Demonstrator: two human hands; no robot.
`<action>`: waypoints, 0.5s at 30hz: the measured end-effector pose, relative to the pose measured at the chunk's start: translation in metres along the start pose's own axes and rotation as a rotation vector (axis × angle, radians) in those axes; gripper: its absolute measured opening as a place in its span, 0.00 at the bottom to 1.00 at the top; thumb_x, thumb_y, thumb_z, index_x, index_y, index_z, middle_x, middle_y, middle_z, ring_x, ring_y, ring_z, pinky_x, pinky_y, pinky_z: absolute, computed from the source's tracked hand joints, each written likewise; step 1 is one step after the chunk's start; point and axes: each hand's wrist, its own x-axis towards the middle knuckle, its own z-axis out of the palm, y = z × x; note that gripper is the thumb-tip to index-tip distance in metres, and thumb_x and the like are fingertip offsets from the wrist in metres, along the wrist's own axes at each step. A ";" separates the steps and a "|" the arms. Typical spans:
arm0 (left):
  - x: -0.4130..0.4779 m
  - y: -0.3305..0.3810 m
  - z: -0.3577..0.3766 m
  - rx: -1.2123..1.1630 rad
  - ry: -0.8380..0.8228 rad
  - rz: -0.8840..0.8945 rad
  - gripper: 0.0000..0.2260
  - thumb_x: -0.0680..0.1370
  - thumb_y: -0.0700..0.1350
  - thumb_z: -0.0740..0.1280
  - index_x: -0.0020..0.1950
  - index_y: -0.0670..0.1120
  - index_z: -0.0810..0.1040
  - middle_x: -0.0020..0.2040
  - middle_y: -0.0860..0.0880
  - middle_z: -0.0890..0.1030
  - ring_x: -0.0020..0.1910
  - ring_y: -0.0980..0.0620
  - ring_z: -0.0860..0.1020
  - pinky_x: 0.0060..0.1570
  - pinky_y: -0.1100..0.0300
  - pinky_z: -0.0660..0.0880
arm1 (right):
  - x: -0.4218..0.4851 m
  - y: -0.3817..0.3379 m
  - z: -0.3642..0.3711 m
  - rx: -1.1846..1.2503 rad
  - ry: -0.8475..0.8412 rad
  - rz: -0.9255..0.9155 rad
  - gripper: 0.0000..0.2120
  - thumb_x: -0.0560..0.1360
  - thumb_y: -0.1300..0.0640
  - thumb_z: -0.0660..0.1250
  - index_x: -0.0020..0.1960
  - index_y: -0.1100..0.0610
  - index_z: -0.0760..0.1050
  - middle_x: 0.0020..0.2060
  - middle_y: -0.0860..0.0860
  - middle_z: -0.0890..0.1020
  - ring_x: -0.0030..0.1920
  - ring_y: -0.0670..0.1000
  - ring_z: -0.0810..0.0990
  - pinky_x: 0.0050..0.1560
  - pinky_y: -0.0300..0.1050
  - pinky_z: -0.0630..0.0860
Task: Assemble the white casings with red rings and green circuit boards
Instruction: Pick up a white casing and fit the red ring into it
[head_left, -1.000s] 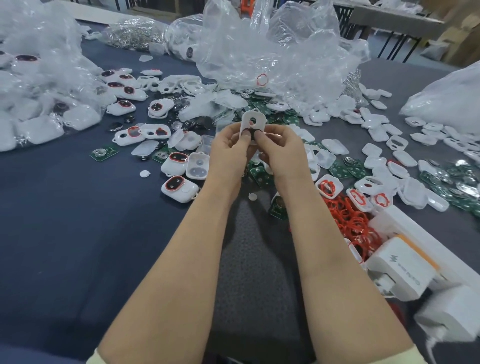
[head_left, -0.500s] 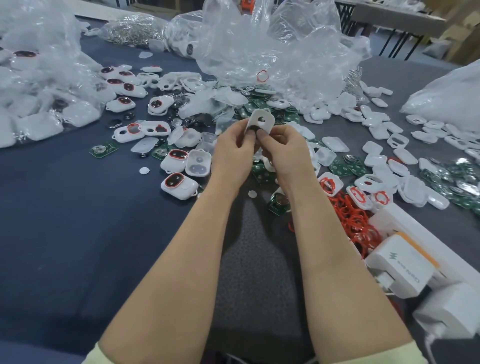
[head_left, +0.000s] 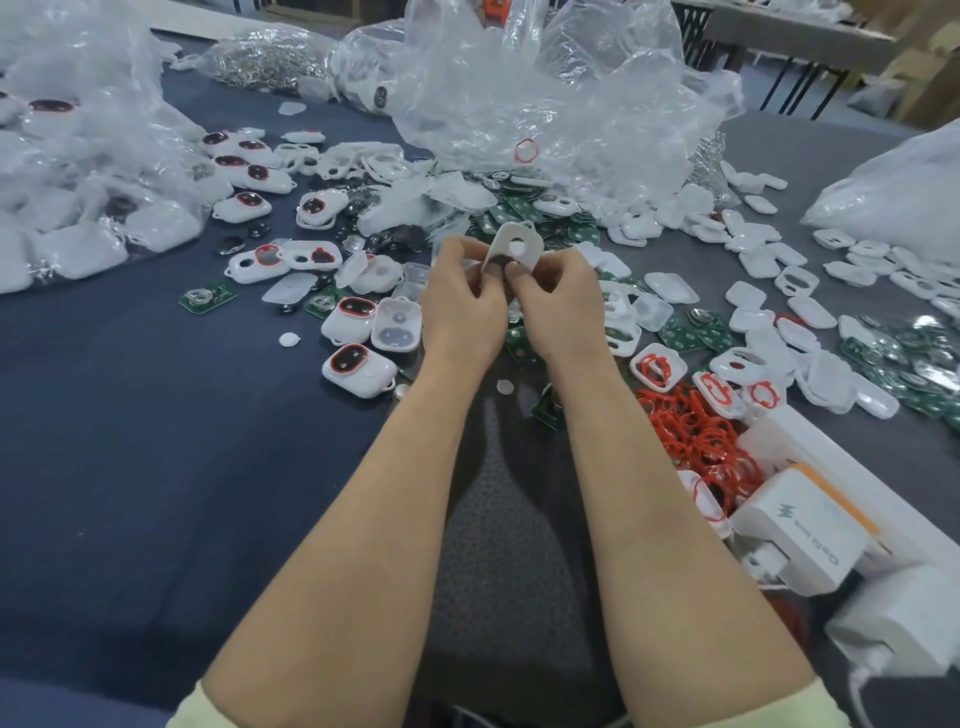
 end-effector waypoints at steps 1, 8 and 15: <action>0.000 0.000 0.000 0.015 0.006 0.011 0.04 0.79 0.36 0.61 0.49 0.45 0.70 0.42 0.40 0.83 0.44 0.39 0.82 0.51 0.42 0.77 | 0.000 0.000 0.001 0.004 0.004 0.013 0.07 0.75 0.57 0.69 0.46 0.57 0.72 0.38 0.47 0.77 0.43 0.48 0.76 0.47 0.41 0.73; -0.002 0.001 0.000 0.019 0.075 0.099 0.10 0.77 0.33 0.60 0.46 0.48 0.72 0.43 0.51 0.81 0.44 0.52 0.80 0.47 0.64 0.75 | -0.003 -0.005 -0.005 0.231 -0.064 0.057 0.14 0.76 0.44 0.65 0.47 0.55 0.77 0.31 0.49 0.78 0.28 0.44 0.72 0.31 0.39 0.70; -0.003 0.005 -0.003 -0.146 0.092 0.026 0.16 0.77 0.30 0.58 0.56 0.49 0.74 0.54 0.48 0.78 0.47 0.61 0.80 0.54 0.58 0.78 | 0.000 -0.006 -0.009 0.632 -0.115 0.196 0.07 0.78 0.65 0.63 0.47 0.54 0.74 0.41 0.54 0.80 0.37 0.49 0.79 0.36 0.39 0.78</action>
